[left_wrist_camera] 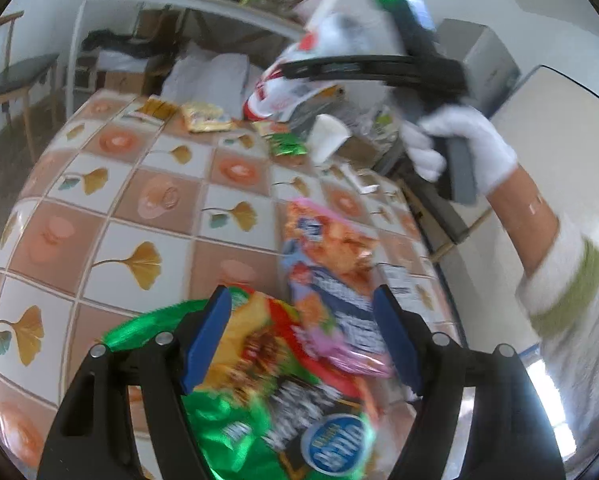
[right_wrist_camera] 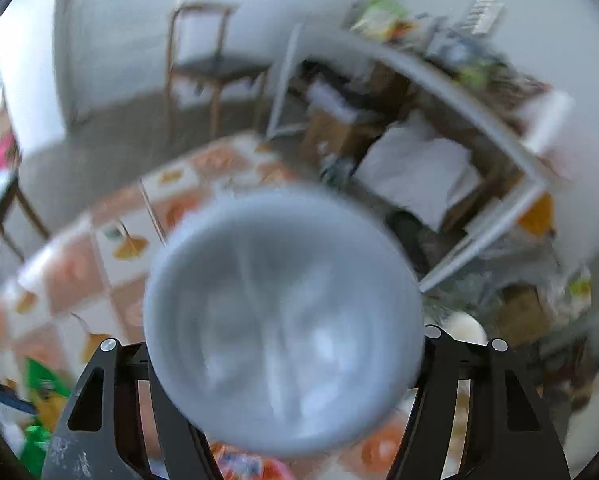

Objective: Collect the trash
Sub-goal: 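Grasp the white AD milk bottle with the right gripper and lift it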

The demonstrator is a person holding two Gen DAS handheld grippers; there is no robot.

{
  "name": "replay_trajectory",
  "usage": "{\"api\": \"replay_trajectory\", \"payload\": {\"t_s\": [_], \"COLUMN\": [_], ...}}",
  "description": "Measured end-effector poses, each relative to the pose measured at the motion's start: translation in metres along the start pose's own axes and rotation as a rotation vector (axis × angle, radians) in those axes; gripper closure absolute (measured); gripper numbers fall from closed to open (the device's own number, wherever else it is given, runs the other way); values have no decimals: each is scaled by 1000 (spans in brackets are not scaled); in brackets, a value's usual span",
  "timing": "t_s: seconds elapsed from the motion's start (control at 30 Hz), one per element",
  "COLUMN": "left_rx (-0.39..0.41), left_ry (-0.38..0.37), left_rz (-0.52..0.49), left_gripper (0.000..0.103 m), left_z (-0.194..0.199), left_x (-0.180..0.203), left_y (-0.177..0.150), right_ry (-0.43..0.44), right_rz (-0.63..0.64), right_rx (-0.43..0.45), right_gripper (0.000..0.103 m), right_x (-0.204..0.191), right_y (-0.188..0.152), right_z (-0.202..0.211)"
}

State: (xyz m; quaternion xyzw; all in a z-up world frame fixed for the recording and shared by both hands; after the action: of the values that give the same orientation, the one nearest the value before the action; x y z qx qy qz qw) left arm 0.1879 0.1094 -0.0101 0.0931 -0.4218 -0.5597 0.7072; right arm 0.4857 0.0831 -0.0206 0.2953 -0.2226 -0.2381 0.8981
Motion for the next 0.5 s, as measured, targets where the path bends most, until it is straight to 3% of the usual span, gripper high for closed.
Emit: {"api": "replay_trajectory", "payload": {"t_s": [0.1,0.23,0.33,0.5], "left_rx": [-21,-104,-176,-284], "left_ry": [-64,-150,-200,-211], "left_rz": [-31,-70,-119,-144], "left_gripper": [32,29,27,25], "left_z": [4,-11,-29,-70], "left_x": [30,73,106,138], "left_y": [-10,-29,-47,-72], "right_ry": [-31,-88,-89,-52], "right_rz": [-129,-232,-354,-581], "right_rx": [98,138,105,-23], "right_gripper": [41,41,41,42], "right_x": [17,25,24,14], "right_y": [-29,-85,-148,-237], "right_z": [93,178,229,261]}}
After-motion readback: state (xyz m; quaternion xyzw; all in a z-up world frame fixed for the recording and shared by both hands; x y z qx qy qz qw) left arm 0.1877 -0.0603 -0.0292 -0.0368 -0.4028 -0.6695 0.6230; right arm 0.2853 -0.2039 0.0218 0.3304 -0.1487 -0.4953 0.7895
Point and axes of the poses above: each gripper's, at about its wrist camera, not at the fingertips, and z roughly against the way its jaws point, x to its right, y to its top, the point moved 7 cm from there along -z, roughly the way its jaws point, and after that the axes turned 5 degrees about z, right-handed, at the moved point
